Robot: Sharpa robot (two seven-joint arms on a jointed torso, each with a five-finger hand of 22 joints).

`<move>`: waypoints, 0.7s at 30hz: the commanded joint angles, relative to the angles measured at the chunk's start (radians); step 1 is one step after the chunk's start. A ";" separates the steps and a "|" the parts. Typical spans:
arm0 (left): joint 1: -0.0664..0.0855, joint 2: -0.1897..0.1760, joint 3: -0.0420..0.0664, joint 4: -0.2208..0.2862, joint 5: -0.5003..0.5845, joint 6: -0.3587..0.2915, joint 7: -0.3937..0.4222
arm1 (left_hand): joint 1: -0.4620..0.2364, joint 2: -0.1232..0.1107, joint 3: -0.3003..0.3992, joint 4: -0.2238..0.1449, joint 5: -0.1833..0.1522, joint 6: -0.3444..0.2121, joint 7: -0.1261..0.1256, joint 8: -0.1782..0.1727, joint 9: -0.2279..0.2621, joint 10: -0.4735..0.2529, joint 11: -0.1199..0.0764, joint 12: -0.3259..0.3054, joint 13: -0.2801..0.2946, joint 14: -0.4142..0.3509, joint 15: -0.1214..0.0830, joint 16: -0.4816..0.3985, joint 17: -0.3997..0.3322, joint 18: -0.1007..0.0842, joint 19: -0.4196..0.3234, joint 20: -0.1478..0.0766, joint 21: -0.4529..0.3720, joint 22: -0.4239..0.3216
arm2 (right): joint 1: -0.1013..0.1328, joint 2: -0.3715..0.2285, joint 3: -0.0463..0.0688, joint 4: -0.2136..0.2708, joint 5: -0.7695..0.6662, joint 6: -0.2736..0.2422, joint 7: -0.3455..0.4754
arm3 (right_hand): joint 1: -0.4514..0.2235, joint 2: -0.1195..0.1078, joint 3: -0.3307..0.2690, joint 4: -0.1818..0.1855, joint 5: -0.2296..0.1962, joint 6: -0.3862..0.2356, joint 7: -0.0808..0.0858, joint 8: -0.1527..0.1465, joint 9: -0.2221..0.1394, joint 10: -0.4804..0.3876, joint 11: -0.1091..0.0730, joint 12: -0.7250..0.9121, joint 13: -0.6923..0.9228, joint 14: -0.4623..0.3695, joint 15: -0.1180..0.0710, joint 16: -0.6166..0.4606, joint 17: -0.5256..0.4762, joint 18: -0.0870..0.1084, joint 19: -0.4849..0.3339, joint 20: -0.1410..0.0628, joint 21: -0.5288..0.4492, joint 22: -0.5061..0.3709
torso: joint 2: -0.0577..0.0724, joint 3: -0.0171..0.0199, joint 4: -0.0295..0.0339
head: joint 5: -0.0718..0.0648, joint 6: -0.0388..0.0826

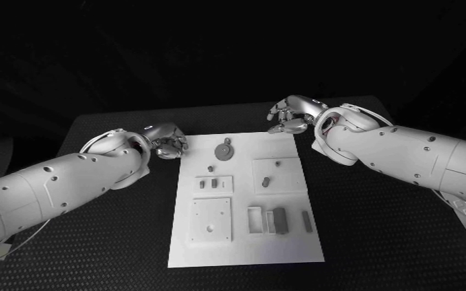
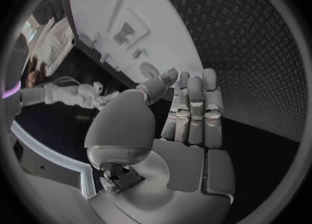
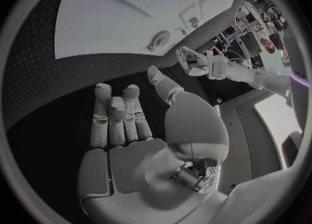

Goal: Assemble the parts on the task board

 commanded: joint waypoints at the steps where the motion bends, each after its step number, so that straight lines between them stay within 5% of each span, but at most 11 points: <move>1: 0.012 -0.023 0.001 0.007 0.487 -0.078 0.068 | -0.020 0.000 -0.013 0.005 -0.004 -0.007 0.003 0.006 -0.001 -0.015 0.003 -0.005 0.003 -0.007 0.006 -0.031 -0.012 -0.005 -0.012 0.003 -0.025 -0.019 | -0.009 -0.019 -0.001 0.027 -0.001 0.000 0.043 | 0.025 0.000 0.002 -0.006 0.003 -0.005 0.013 0.007 0.000 -0.013 -0.001 -0.003 -0.005 -0.004 -0.004 -0.006 -0.003 0.012 -0.012 0.000 -0.008 0.016 | 0.000 0.0008 -0.0009 | -0.002 0.003; 9: 0.022 -0.081 0.001 0.053 0.773 -0.052 0.160 | -0.043 0.001 -0.042 -0.002 -0.003 -0.018 0.007 0.010 -0.002 -0.063 0.024 -0.006 -0.002 -0.036 0.031 -0.136 -0.047 -0.020 -0.053 0.024 -0.103 -0.078 | -0.029 -0.067 -0.009 0.077 -0.043 0.018 0.054 | 0.065 -0.002 0.007 0.001 0.007 -0.008 0.020 0.009 -0.002 -0.101 0.010 -0.174 -0.134 -0.041 0.005 -0.047 -0.026 0.011 -0.053 0.021 -0.034 0.012 | -0.002 -0.0003 -0.0010 | -0.009 0.012; 10: 0.022 -0.087 0.001 0.061 0.789 -0.039 0.174 | -0.051 0.001 -0.046 -0.001 -0.003 -0.023 0.008 0.009 -0.003 -0.078 0.031 -0.009 -0.006 -0.055 0.040 -0.162 -0.057 -0.024 -0.069 0.031 -0.119 -0.088 | -0.031 -0.074 -0.013 0.084 -0.060 0.027 0.051 | 0.067 0.001 0.013 0.000 0.004 -0.001 0.026 0.015 0.000 -0.138 0.022 -0.298 -0.231 -0.039 0.023 -0.046 -0.029 0.012 -0.053 0.023 -0.032 0.014 | -0.002 -0.0009 -0.0009 | -0.009 0.012; 11: 0.022 -0.092 0.001 0.068 0.806 -0.024 0.188 | -0.056 0.001 -0.051 -0.004 -0.002 -0.026 0.009 0.009 -0.003 -0.089 0.036 -0.007 -0.010 -0.065 0.049 -0.191 -0.068 -0.025 -0.079 0.039 -0.135 -0.101 | -0.035 -0.082 -0.016 0.092 -0.078 0.038 0.049 | 0.073 0.009 0.019 -0.001 0.004 0.001 0.035 0.019 0.001 -0.111 0.028 -0.384 -0.316 -0.036 0.029 -0.045 -0.032 0.012 -0.051 0.025 -0.031 0.015 | -0.003 -0.0013 -0.0010 | -0.011 0.013; 17: 0.021 -0.106 0.001 0.094 0.895 0.049 0.242 | -0.071 0.019 -0.074 -0.019 -0.003 -0.044 0.009 0.014 -0.003 -0.120 0.049 -0.005 -0.033 -0.104 0.104 -0.366 -0.116 -0.021 -0.145 0.093 -0.213 -0.175 | -0.054 -0.107 -0.024 0.117 -0.191 0.075 0.037 | 0.086 0.007 0.013 -0.003 0.003 0.025 0.026 0.043 0.002 -0.038 0.059 -0.624 -0.554 0.001 0.051 -0.045 -0.056 0.012 -0.024 0.018 -0.030 0.010 | -0.001 -0.0027 -0.0024 | -0.014 0.020; 21: 0.021 -0.107 0.000 0.102 0.931 0.080 0.259 | -0.075 0.031 -0.085 -0.020 -0.003 -0.045 0.006 0.018 -0.002 -0.118 0.048 -0.003 -0.041 -0.094 0.112 -0.409 -0.118 -0.014 -0.155 0.103 -0.210 -0.199 | -0.064 -0.110 -0.027 0.124 -0.279 0.103 0.015 | 0.095 0.013 0.014 -0.004 0.003 0.047 0.016 0.056 0.002 0.008 0.056 -0.676 -0.613 0.024 0.050 -0.055 -0.071 0.012 -0.006 0.012 -0.035 0.005 | -0.001 -0.0035 -0.0036 | -0.014 0.024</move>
